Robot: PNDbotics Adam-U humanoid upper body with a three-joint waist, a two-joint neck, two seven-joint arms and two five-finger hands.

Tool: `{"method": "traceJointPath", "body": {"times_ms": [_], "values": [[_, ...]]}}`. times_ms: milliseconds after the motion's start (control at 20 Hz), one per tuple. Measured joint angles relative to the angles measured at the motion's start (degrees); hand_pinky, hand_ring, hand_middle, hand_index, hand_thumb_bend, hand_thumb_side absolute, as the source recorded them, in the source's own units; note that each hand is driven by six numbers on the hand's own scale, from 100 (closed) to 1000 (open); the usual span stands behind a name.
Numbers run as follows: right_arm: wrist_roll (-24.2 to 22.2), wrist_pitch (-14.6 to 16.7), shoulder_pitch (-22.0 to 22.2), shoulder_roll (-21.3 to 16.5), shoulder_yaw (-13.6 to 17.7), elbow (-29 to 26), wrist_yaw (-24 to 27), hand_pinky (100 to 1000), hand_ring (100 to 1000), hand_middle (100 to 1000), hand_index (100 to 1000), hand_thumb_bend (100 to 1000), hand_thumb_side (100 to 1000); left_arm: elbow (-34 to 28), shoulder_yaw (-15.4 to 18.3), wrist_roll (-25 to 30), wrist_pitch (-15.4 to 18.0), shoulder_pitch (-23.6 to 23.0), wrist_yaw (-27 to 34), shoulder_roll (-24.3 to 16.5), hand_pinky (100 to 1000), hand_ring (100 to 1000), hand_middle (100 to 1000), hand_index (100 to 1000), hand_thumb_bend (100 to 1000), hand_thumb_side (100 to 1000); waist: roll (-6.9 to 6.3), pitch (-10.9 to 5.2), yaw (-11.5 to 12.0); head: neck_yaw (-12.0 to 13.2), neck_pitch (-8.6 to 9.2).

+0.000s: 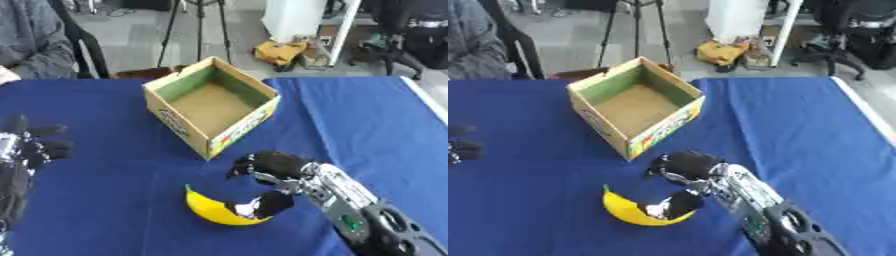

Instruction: Pick up objects on the table and place them in the box.

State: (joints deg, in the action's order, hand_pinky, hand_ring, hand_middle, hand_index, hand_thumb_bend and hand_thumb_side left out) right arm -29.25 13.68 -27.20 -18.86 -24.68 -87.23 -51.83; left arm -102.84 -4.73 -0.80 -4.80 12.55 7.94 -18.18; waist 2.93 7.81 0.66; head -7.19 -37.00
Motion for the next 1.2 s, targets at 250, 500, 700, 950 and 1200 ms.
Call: {"method": "traceJointPath", "body": {"times_ms": [250,500,700,950,1200], "values": [[-0.5,0.5,0.1,0.4,-0.5,-1.2,-0.8,718,739,740,851,293,856,0.0,0.0,0.0,0.0,0.0,0.0,0.0,700,653,713,695,285,1000,0.01,0.0,0.0,0.0,0.0],[-0.6,1.2,1.0,0.4,-1.3,-2.5,-3.7,718,741,742,853,300,853,0.0,0.0,0.0,0.0,0.0,0.0,0.0,700,653,713,695,285,1000,0.03,0.0,0.0,-0.1,0.0],[-0.2,1.7,1.6,0.4,-1.5,-2.5,-5.5,718,740,741,852,297,856,0.0,0.0,0.1,0.0,0.0,0.0,0.0,701,652,713,695,284,1000,0.02,0.0,0.0,-0.1,0.0],[0.5,1.7,1.6,0.5,-1.5,-1.6,-7.0,716,737,739,850,301,853,0.0,0.0,0.1,0.1,0.0,0.0,0.0,701,652,713,695,284,1000,0.01,0.0,0.0,-0.2,0.0],[1.5,1.5,1.9,1.2,-1.5,0.2,-8.4,713,736,739,849,307,852,0.0,0.0,0.1,0.0,0.0,0.0,0.0,701,651,713,695,284,1000,-0.04,0.0,0.0,-0.4,0.0]]}}
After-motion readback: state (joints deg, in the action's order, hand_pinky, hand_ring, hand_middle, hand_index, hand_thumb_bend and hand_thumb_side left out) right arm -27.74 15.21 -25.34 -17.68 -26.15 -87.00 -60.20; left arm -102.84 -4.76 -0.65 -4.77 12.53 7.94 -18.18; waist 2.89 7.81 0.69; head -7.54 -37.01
